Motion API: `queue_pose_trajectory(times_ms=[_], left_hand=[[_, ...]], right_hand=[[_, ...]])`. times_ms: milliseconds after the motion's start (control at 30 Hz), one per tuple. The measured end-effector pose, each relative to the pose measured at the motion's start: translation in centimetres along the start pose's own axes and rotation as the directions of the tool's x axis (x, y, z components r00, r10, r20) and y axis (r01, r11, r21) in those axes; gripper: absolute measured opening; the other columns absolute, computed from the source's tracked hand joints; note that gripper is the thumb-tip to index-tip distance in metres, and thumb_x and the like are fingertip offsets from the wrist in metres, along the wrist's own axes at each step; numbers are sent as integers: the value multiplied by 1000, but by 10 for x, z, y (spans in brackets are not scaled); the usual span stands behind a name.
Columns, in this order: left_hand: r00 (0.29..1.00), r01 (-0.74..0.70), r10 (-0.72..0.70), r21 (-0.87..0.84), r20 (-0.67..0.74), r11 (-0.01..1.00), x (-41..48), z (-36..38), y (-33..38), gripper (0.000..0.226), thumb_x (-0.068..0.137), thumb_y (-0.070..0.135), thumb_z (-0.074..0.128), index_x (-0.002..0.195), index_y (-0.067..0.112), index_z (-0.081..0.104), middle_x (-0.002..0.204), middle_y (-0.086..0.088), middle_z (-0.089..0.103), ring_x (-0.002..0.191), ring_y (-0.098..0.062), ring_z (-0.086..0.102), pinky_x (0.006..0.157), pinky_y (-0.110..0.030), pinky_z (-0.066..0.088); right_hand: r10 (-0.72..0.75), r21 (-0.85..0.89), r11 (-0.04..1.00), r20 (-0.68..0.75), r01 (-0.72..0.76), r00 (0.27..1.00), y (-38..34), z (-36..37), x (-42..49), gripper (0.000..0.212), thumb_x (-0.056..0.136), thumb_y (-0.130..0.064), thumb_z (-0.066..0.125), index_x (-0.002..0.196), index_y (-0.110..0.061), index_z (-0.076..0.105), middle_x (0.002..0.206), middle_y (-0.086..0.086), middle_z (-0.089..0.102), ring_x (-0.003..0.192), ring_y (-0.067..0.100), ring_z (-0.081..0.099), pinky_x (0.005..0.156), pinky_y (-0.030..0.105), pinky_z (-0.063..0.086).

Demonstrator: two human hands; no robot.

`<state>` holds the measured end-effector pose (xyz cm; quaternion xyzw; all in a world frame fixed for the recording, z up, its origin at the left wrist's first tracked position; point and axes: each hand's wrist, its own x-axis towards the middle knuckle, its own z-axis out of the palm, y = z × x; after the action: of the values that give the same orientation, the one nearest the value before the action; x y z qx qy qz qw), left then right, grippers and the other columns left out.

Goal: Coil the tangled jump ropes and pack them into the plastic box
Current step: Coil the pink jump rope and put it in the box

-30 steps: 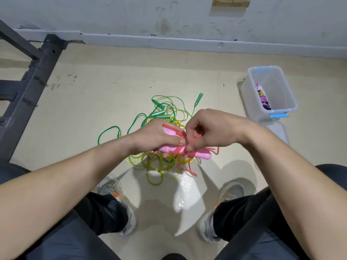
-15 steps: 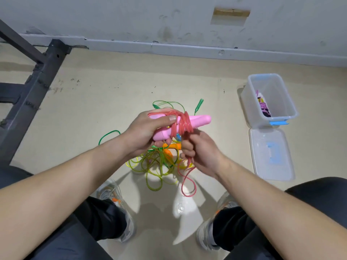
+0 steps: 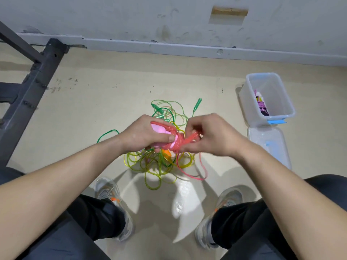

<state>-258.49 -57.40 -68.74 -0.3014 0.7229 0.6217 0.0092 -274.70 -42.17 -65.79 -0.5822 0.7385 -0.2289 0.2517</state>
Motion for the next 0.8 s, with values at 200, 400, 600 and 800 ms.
queue_pose_trajectory(times_ms=[200, 400, 600, 800], left_hand=[[954, 48, 60, -348, 294, 936, -4, -8, 0, 44, 68, 28, 82, 107, 10, 74, 73, -20, 61, 46, -25, 56, 41, -20, 37], [998, 1, 35, -518, 59, 856, -3, -3, -5, 52, 79, 23, 73, 124, -1, 62, 75, -16, 61, 47, -23, 56, 40, -17, 34], [953, -74, -14, -277, -302, 958, 2, 3, -16, 25, 88, 16, 76, 112, 12, 73, 71, -15, 68, 52, -24, 65, 46, -24, 39], [919, 3, -4, -2, -395, 1000, 4, 13, -30, 29, 77, 28, 84, 105, 24, 77, 82, 4, 73, 59, -18, 68, 48, -18, 44]], right_hand=[[25, 931, 322, 171, -170, 985, 22, 24, 5, 16, 76, -16, 75, 78, -9, 61, 66, -4, 63, 58, 6, 56, 57, 19, 44], [370, 969, -81, 246, -233, 896, 5, 64, 6, 17, 100, -6, 45, 93, -8, 60, 62, 7, 47, 47, 12, 42, 56, 30, 40], [307, 294, 911, -16, -289, 951, -7, 63, 0, 14, 98, -21, 51, 90, -15, 60, 72, 4, 65, 66, 27, 64, 63, 35, 48], [114, -460, 878, -70, -133, 991, -16, 27, 3, 19, 91, -35, 52, 87, -20, 63, 92, 6, 70, 90, 35, 64, 64, 33, 41]])
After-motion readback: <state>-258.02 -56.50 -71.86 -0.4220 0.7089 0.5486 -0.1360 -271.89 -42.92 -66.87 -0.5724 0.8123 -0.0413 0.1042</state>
